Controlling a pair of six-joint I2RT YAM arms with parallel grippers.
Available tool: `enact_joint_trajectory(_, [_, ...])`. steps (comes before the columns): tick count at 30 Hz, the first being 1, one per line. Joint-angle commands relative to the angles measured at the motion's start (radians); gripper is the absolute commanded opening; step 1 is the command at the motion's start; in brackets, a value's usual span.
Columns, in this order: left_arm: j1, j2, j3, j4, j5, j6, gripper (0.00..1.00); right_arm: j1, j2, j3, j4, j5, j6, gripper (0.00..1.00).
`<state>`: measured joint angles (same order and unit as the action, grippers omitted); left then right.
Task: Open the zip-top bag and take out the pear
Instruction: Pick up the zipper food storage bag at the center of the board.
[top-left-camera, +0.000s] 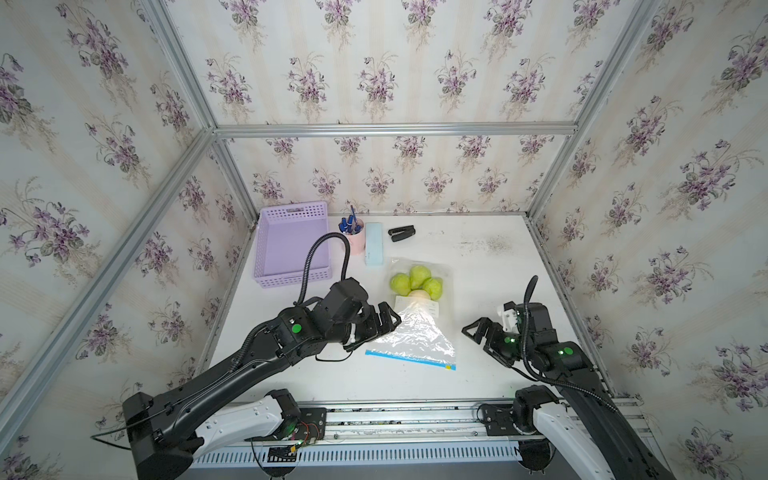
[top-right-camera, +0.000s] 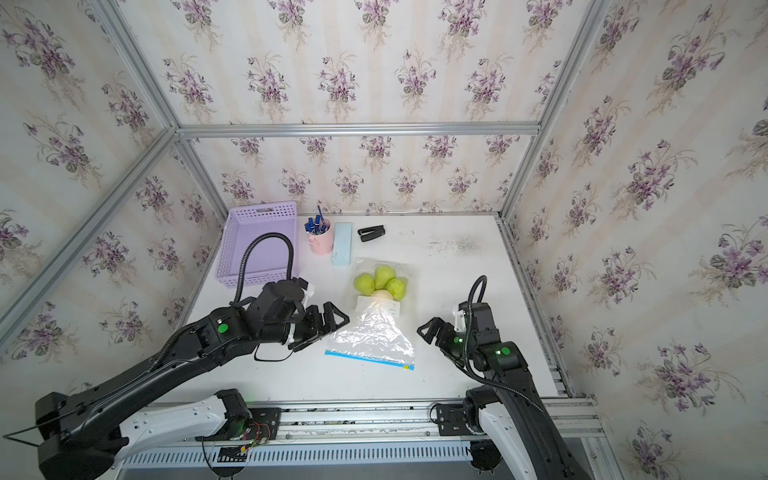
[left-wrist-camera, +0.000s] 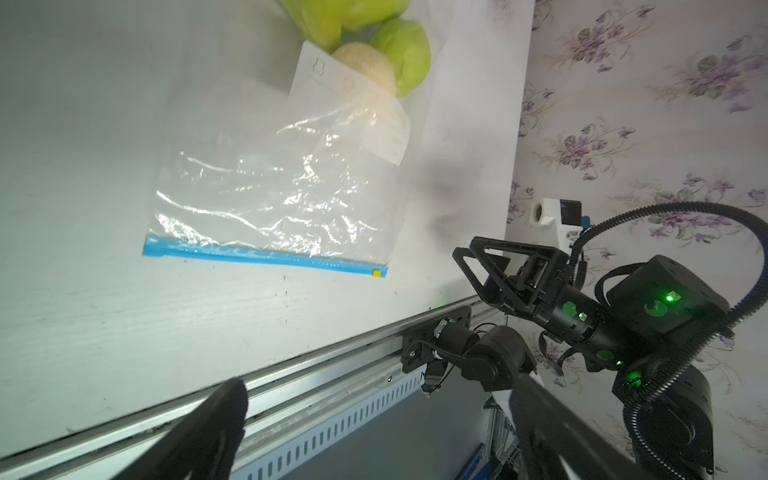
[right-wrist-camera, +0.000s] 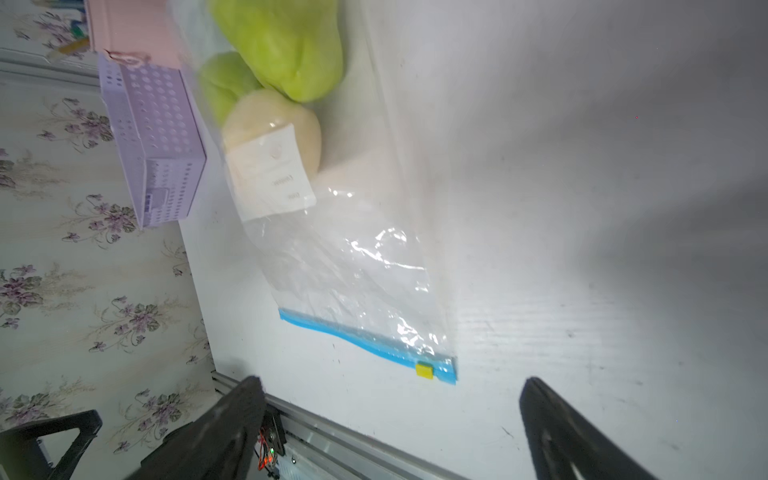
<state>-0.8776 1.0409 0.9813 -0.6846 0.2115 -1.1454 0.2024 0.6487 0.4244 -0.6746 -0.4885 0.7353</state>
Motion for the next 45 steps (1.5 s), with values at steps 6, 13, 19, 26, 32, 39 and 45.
enact_joint_trajectory(6, [-0.013,0.045,-0.085,0.173,0.054,-0.099,1.0,0.018,0.019,-0.168,0.209,-0.045,0.063,0.92])
enact_joint_trajectory(13, [-0.012,0.081,-0.112,0.207,0.075,-0.108,1.0,0.122,0.153,-0.301,0.528,-0.048,0.123,0.88])
enact_joint_trajectory(19, [-0.011,0.069,-0.138,0.204,0.063,-0.132,1.0,0.304,0.308,-0.302,0.697,0.006,0.197,0.8])
enact_joint_trajectory(26, [-0.012,0.031,-0.149,0.179,0.046,-0.157,1.0,0.31,0.268,-0.298,0.729,0.001,0.227,0.47])
enact_joint_trajectory(32, [-0.012,-0.053,-0.173,0.119,0.048,-0.183,1.0,0.31,0.418,-0.257,0.872,-0.023,0.22,0.09])
enact_joint_trajectory(39, [-0.021,-0.122,-0.173,0.05,0.074,-0.199,1.0,0.309,0.402,-0.098,0.799,-0.042,0.218,0.0])
enact_joint_trajectory(45, [-0.073,-0.108,-0.016,-0.042,-0.005,-0.27,1.0,0.309,0.337,0.045,0.696,-0.074,0.335,0.0])
